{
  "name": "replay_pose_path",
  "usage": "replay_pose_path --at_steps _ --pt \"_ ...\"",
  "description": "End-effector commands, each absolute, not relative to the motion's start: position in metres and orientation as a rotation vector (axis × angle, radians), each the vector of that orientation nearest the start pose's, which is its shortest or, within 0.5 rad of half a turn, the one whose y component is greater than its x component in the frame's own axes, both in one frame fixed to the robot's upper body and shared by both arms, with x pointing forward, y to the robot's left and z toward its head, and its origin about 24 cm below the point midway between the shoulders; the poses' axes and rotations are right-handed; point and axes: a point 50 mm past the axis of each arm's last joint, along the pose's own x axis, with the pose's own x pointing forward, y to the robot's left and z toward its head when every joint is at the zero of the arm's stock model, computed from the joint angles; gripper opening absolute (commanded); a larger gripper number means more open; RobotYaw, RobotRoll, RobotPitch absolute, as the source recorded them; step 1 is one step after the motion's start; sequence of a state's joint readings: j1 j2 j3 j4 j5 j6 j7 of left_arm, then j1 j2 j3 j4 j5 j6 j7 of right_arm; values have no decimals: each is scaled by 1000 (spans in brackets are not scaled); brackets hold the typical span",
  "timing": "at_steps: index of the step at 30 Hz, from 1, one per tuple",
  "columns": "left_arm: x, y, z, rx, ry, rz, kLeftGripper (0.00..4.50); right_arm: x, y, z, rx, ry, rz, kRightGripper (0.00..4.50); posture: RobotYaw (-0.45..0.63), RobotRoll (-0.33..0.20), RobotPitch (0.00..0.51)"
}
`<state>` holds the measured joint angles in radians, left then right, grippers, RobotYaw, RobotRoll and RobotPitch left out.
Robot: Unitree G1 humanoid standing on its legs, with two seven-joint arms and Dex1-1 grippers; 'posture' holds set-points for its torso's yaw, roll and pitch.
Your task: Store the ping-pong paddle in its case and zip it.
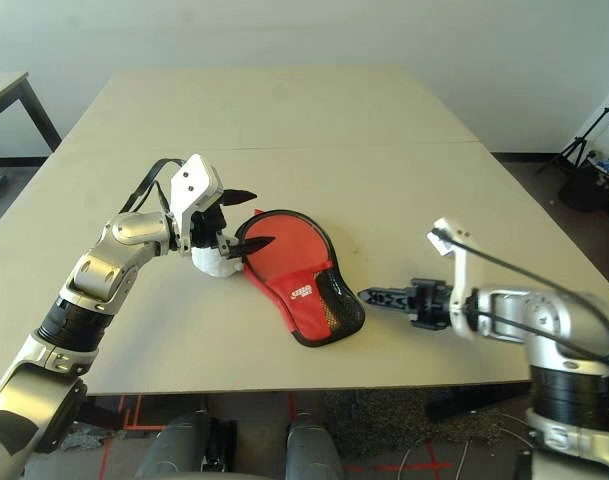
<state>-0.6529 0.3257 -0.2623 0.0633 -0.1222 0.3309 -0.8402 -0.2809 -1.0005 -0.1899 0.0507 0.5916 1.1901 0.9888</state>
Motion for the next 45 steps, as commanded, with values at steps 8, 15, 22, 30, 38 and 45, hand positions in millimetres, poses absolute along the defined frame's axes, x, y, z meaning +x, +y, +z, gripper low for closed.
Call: replay_pose_path --at_steps 8,15,22,30,38,45 --pt "321 85 162 438 -22 -1120 4500 313 -309 163 -120 427 689 4477 -35 0 28" --pt "321 88 164 450 -18 -1119 4500 347 -276 156 -271 414 908 4477 -18 0 30" --pt "319 96 165 458 -3 -1095 4500 365 -244 142 -396 431 1025 4477 10 0 40" --pt "314 106 164 463 32 -1056 4500 372 -214 118 -501 452 1058 4477 54 0 54" --pt "316 118 159 467 88 -1015 4500 370 -202 95 -442 490 1031 4477 63 0 57" --pt "320 134 146 514 227 -985 4500 366 -203 87 -438 518 1031 4477 52 0 56"
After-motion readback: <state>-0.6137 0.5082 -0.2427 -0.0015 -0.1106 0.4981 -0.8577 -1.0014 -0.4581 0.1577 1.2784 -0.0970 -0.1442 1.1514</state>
